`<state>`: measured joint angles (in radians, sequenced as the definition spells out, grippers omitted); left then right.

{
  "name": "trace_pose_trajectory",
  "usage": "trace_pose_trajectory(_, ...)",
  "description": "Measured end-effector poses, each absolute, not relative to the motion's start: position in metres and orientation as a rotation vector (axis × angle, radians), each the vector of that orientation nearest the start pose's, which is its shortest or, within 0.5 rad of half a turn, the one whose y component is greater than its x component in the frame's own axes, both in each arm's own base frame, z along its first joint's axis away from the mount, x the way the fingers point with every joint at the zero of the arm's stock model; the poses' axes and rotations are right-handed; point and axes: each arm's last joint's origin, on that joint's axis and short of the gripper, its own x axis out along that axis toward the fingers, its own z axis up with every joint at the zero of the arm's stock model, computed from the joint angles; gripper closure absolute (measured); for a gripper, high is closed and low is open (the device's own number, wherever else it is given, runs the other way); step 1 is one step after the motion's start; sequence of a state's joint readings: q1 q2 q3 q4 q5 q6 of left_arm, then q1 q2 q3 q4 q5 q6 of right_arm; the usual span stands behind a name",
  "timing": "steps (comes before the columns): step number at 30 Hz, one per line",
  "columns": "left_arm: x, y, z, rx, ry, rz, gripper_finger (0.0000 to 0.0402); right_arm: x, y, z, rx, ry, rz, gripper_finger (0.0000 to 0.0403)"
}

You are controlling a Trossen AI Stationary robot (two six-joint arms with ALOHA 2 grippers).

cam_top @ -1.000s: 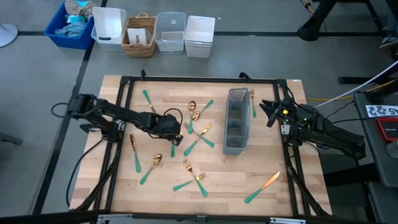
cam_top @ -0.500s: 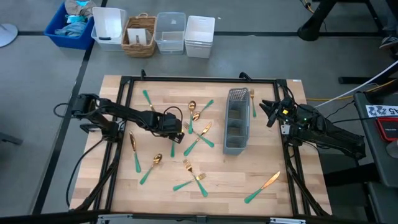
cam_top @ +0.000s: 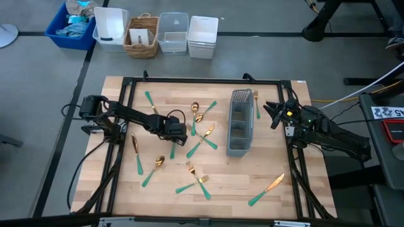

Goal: Sort silverware
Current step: Put the middle spoon into the top section of the basket

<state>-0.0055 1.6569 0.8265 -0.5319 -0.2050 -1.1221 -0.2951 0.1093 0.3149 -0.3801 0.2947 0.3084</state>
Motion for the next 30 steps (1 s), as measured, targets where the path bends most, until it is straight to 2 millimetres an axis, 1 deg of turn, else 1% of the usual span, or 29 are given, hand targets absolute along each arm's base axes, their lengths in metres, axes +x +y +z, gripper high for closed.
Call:
trace_pose_trajectory(6,0.274,0.004,0.132,-0.805,1.086,0.882,0.0382,0.073,-0.031,0.223,0.298,0.105,-0.614,0.0276)
trace_pose_trajectory(8,0.274,0.004,0.132,-0.807,1.083,0.879,0.0393,0.073,-0.031,0.222,0.298,0.111,-0.614,0.0276)
trace_pose_trajectory(13,0.275,0.004,0.133,-0.818,1.066,0.87,0.039,0.073,-0.031,0.221,0.298,0.121,-0.616,0.0276)
trace_pose_trajectory(15,0.275,0.004,0.136,-0.825,1.058,0.86,0.0394,0.073,-0.031,0.221,0.298,0.121,-0.616,0.0276)
trace_pose_trajectory(19,0.281,0.004,0.146,-0.854,0.999,0.81,0.0395,0.073,-0.031,0.221,0.298,0.121,-0.616,0.0276)
trace_pose_trajectory(22,0.287,0.002,0.152,-0.866,0.96,0.731,0.0396,0.073,-0.031,0.221,0.298,0.12,-0.616,0.0276)
trace_pose_trajectory(30,0.308,0.001,0.17,-0.903,0.746,0.53,0.0395,0.072,-0.031,0.221,0.297,0.12,-0.625,0.0276)
